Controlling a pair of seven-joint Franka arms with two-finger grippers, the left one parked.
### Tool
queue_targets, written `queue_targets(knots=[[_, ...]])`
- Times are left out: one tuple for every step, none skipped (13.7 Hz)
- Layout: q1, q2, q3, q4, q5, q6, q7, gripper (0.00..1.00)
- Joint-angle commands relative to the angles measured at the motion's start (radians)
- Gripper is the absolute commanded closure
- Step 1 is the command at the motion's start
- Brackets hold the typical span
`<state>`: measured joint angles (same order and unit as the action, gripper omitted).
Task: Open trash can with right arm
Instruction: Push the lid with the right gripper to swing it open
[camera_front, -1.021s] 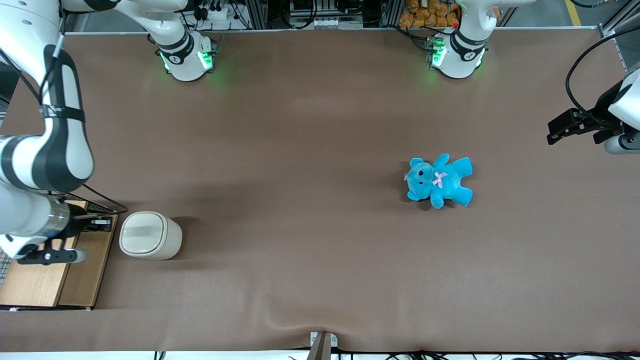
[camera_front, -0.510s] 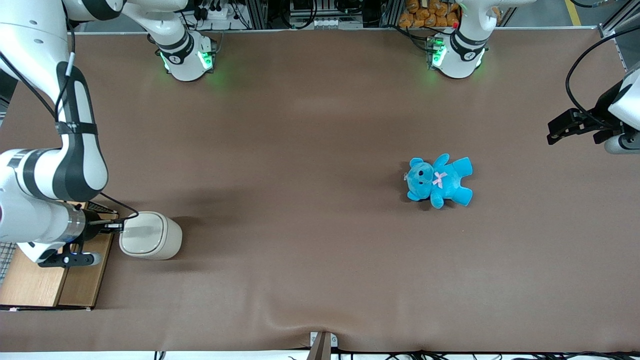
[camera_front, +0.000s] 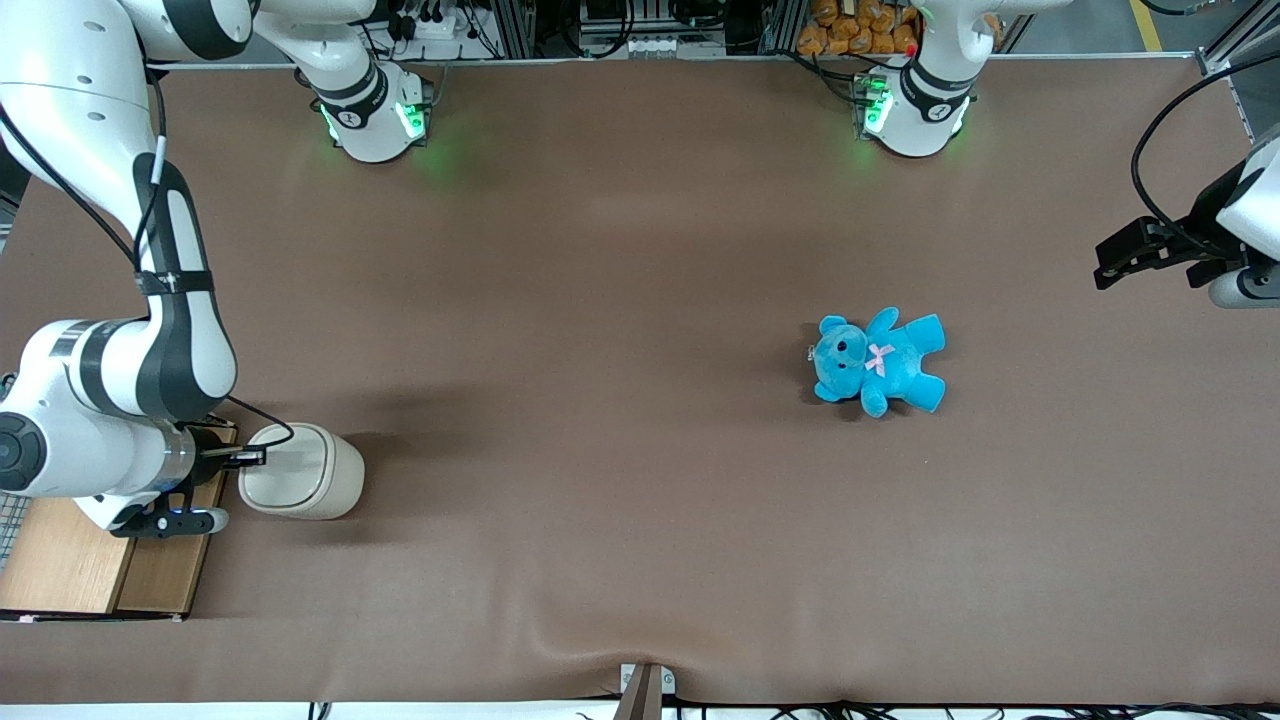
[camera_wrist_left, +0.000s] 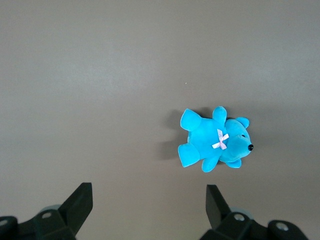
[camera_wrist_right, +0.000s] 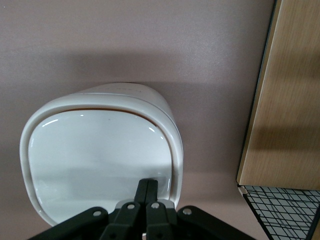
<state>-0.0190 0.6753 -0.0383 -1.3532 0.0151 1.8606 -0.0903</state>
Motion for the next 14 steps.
queue_targets(knots=[[-0.01, 0.021, 0.006, -0.009, 0.002, 0.014, 0.0, 1.0], [-0.01, 0.029, 0.006, -0.01, 0.002, 0.019, 0.0, 1.0], [-0.01, 0.039, 0.006, -0.01, 0.003, 0.023, 0.0, 1.0], [-0.012, 0.044, 0.006, -0.012, 0.003, 0.025, -0.002, 1.0], [-0.013, 0.049, 0.006, -0.012, 0.003, 0.026, -0.002, 1.0], [-0.015, 0.049, 0.006, -0.011, 0.003, 0.029, -0.005, 1.0], [-0.015, 0.049, 0.006, -0.01, 0.003, 0.029, -0.006, 1.0], [-0.015, 0.047, 0.006, -0.01, 0.003, 0.026, -0.008, 1.0], [-0.015, 0.043, 0.006, -0.009, 0.003, 0.023, -0.008, 1.0], [-0.019, 0.034, 0.006, -0.009, 0.003, 0.023, -0.008, 1.0], [-0.021, 0.017, 0.008, -0.007, 0.003, 0.02, -0.008, 1.0], [-0.016, -0.006, 0.008, -0.007, 0.002, 0.016, -0.006, 1.0], [-0.009, -0.034, 0.008, -0.007, 0.0, 0.014, 0.003, 1.0], [0.002, -0.063, 0.006, -0.006, -0.009, 0.012, 0.004, 1.0]])
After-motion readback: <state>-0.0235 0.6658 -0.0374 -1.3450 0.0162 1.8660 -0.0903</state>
